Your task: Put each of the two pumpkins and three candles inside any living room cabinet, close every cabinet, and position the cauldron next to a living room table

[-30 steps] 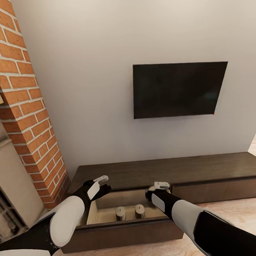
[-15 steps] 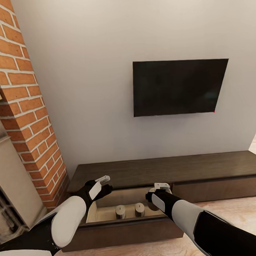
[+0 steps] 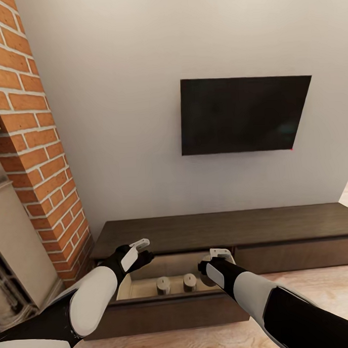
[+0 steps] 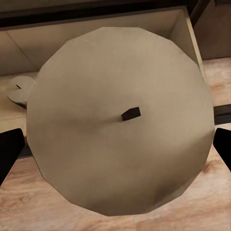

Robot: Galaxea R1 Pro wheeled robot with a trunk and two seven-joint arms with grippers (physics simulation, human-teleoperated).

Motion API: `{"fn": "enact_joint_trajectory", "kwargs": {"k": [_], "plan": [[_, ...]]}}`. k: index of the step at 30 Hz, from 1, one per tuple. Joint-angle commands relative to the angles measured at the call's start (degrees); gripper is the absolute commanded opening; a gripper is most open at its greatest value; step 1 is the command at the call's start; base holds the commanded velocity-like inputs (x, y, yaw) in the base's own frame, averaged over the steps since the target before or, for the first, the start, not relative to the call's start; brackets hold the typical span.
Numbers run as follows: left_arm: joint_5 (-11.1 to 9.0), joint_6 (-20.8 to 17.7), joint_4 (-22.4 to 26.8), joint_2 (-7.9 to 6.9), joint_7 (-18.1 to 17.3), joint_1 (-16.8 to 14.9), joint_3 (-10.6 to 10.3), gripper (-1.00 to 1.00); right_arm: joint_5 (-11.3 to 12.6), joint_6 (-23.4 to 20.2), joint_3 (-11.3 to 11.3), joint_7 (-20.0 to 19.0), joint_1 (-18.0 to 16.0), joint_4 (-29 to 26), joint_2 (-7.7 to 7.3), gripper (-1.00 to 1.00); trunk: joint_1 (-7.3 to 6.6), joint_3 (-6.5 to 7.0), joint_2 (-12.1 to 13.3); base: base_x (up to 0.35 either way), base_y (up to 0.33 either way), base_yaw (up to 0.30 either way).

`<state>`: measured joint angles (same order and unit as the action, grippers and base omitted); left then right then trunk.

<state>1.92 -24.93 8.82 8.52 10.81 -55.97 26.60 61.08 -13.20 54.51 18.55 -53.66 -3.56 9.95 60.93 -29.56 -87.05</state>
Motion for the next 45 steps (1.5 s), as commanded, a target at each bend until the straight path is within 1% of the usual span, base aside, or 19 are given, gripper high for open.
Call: {"fn": "enact_joint_trajectory", "kwargs": {"k": [1, 8, 10, 12, 13, 14, 16, 17, 19, 22, 25, 30, 32, 38, 40, 42, 45], "plan": [[0.2, -0.4, 0.1, 0.06, 0.2, 0.0, 0.3, 1.0, 0.3, -0.3, 0.5, 0.3, 0.0, -0.1, -0.02, -1.0, 0.22, -0.24, -0.5, 0.0, 0.0, 0.0], [0.2, -0.4, 0.1, 0.09, 0.1, 0.0, 0.3, 1.0, 0.1, -0.7, 0.3, 0.4, -0.1, -0.4, -0.07, -1.0, 1.76, -1.5, -3.3, 0.0, 0.0, 0.0], [0.2, -0.4, 0.1, 0.09, 0.1, 0.0, 0.3, 1.0, 0.1, -2.0, 0.3, 0.6, -0.3, -0.5, -0.34, -1.0, 2.2, -1.86, -4.1, 0.0, 0.0, 0.0], [0.1, -0.4, 0.1, 0.09, 0.1, 0.0, 0.3, 1.0, 0.0, -6.0, 0.3, 0.6, -0.7, -1.0, -0.79, -1.0, 2.64, -2.22, -4.9, 0.0, 0.0, 0.0], [0.1, -0.4, 0.1, 0.09, 0.1, 0.0, 0.3, 1.0, 0.0, -7.3, 0.3, 0.6, -1.0, -1.2, -0.96, -1.0, 2.86, -2.4, -5.3, 0.0, 0.0, 0.0], [0.1, -0.4, 0.2, 0.09, 0.1, 0.0, 0.3, 1.0, 0.0, -9.7, 0.3, 0.6, -1.8, -1.8, -1.42, -1.0, 3.08, -2.58, -5.7, 0.0, 0.0, 0.0], [0.1, -0.5, 0.2, 0.09, 0.1, 0.0, 0.2, 1.0, 0.0, -12.5, 0.3, 0.6, -3.4, -2.8, -2.23, -1.0, 3.52, -2.94, -6.5, 0.0, 0.0, 0.0], [0.1, -0.5, 0.2, 0.09, 0.1, 0.0, 0.2, 1.0, 0.0, -13.7, 0.2, 0.6, -4.6, -3.3, -2.78, -1.0, 3.74, -3.12, -6.9, 0.0, 0.0, 0.0], [0.1, -0.5, 0.2, 0.14, 0.1, 0.0, 0.2, 1.0, 0.0, -14.9, 0.2, 0.7, -6.4, -3.8, -3.44, -1.0, 4.18, -3.48, -7.7, 0.0, 0.0, 0.0], [0.1, -0.5, 0.3, 0.32, 0.4, 0.0, 0.2, 1.0, 0.0, -16.9, 0.2, 0.8, -9.3, -4.1, -3.96, -1.0, 4.84, -4.01, -8.9, 0.0, 0.0, 0.0], [0.1, -0.5, 0.3, 0.6, 0.5, 0.0, 0.2, 1.0, 0.0, -19.1, 0.2, 0.8, -12.1, -4.1, -4.14, -1.0, 5.49, -4.55, -10.1, 0.0, 0.0, 0.0], [0.1, -0.6, 0.3, 0.97, 1.2, 0.0, 0.2, 1.0, 0.0, -20.3, 0.2, 0.9, -15.3, -4.2, -4.22, -1.0, 6.59, -5.45, -12.1, 0.0, 0.0, 0.0], [0.1, -0.6, 0.4, 1.01, 1.4, 0.0, 0.2, 1.0, 0.0, -20.4, 0.2, 0.9, -15.8, -4.2, -4.23, -1.0, 7.03, -5.81, -12.9, 0.0, 0.0, 0.0], [0.1, -1.3, 1.5, 0.99, 1.6, 0.0, 0.2, 1.0, 0.1, -20.4, 0.2, 0.9, -16.2, -3.6, -4.24, -1.0, 8.35, -6.89, -15.3, 0.0, 0.0, 0.0], [0.1, -2.2, 2.7, 0.98, 1.8, 0.0, 0.3, 1.0, 0.2, -20.4, 0.1, 0.8, -16.3, -3.2, -4.24, -1.0, 8.79, -7.25, -16.1, 0.0, 0.0, 0.0], [0.1, -4.1, 4.2, 0.98, 1.9, 0.0, 0.3, 1.0, 0.3, -20.3, 0.0, 0.8, -16.3, -2.9, -4.24, -1.0, 9.23, -7.61, -16.9, 0.0, 0.0, 0.0], [0.1, -5.3, 5.3, 0.93, 2.0, 0.0, 0.3, 1.0, 0.3, -20.2, 0.0, 0.8, -16.3, -2.8, -4.24, -1.0, 9.89, -8.14, -18.1, 0.0, 0.0, 0.0]]}}
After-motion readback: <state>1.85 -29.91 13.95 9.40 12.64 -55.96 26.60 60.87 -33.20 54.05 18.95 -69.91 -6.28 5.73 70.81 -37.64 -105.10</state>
